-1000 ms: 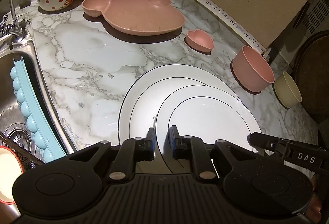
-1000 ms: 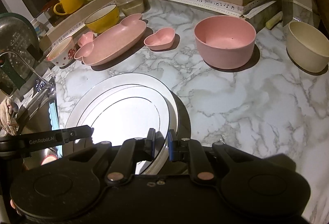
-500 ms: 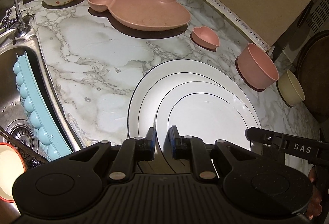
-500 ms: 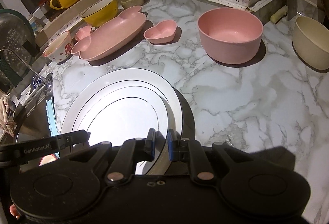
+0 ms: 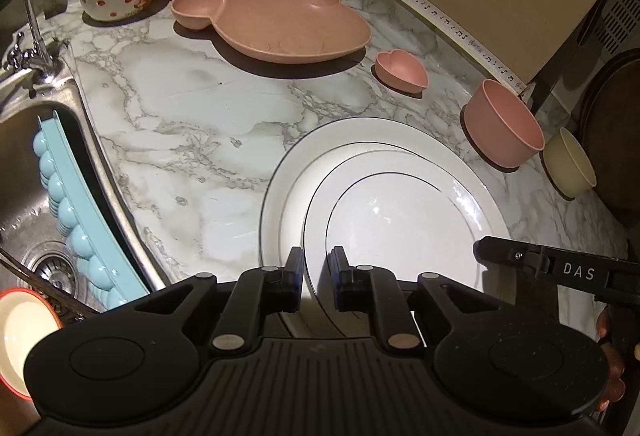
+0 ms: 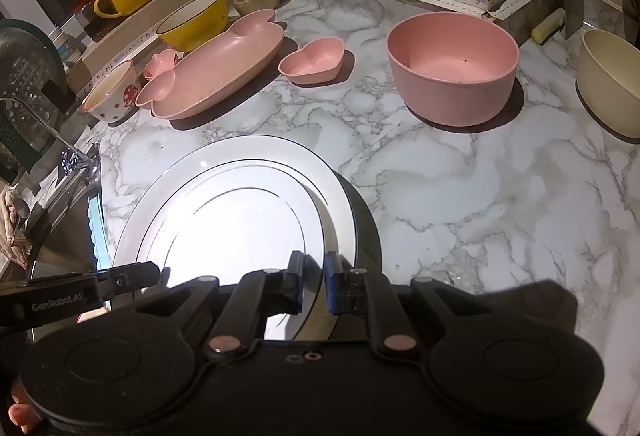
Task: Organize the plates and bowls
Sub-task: 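Open both grippers to release the small plate on the stack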
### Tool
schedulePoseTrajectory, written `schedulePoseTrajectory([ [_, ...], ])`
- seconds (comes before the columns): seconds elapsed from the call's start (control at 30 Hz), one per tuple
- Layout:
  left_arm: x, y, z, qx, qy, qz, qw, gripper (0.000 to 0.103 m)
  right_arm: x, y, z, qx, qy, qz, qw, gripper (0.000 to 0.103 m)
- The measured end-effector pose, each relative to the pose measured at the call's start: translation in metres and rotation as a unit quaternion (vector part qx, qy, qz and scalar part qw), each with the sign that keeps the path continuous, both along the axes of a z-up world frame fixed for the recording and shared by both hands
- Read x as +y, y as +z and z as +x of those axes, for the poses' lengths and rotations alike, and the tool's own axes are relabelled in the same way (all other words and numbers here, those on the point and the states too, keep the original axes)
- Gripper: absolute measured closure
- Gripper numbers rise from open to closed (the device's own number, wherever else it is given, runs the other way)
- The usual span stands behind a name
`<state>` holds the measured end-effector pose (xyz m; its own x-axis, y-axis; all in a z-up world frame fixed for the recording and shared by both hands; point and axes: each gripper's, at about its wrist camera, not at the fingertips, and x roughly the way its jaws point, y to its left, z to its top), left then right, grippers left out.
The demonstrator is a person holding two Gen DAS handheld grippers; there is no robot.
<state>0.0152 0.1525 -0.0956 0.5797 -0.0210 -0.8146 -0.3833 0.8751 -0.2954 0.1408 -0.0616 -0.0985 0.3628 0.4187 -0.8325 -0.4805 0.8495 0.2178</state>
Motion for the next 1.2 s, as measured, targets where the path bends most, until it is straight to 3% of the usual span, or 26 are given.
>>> schedulePoseTrajectory([
  [0.3, -0.006, 0.011, -0.006, -0.02, -0.013, 0.022, 0.9995, 0.089, 0.007, 0.002, -0.004, -0.023, 0.009, -0.02, 1.0, 0.092],
  [0.67, -0.028, 0.04, -0.006, -0.06, -0.048, 0.066, 0.9949, 0.088, 0.007, 0.04, -0.03, -0.073, 0.034, 0.006, 0.997, 0.09],
  [0.83, -0.034, 0.053, -0.006, -0.083, -0.055, 0.079, 0.9919, 0.068, 0.008, 0.056, -0.042, -0.098, 0.039, 0.012, 0.994, 0.083],
  [0.9, -0.036, 0.058, -0.007, -0.092, -0.058, 0.085, 0.9904, 0.064, 0.009, 0.061, -0.047, -0.112, 0.04, 0.012, 0.993, 0.081],
  [1.0, -0.038, 0.064, -0.008, -0.102, -0.064, 0.091, 0.9886, 0.062, 0.009, 0.068, -0.053, -0.124, 0.038, 0.015, 0.991, 0.073],
  [1.13, -0.04, 0.071, -0.012, -0.111, -0.067, 0.099, 0.9866, 0.051, 0.008, 0.077, -0.061, -0.147, 0.027, 0.026, 0.988, 0.035],
  [1.2, -0.041, 0.075, -0.013, -0.117, -0.068, 0.103, 0.9854, 0.05, 0.008, 0.082, -0.066, -0.156, 0.026, 0.028, 0.987, 0.031],
])
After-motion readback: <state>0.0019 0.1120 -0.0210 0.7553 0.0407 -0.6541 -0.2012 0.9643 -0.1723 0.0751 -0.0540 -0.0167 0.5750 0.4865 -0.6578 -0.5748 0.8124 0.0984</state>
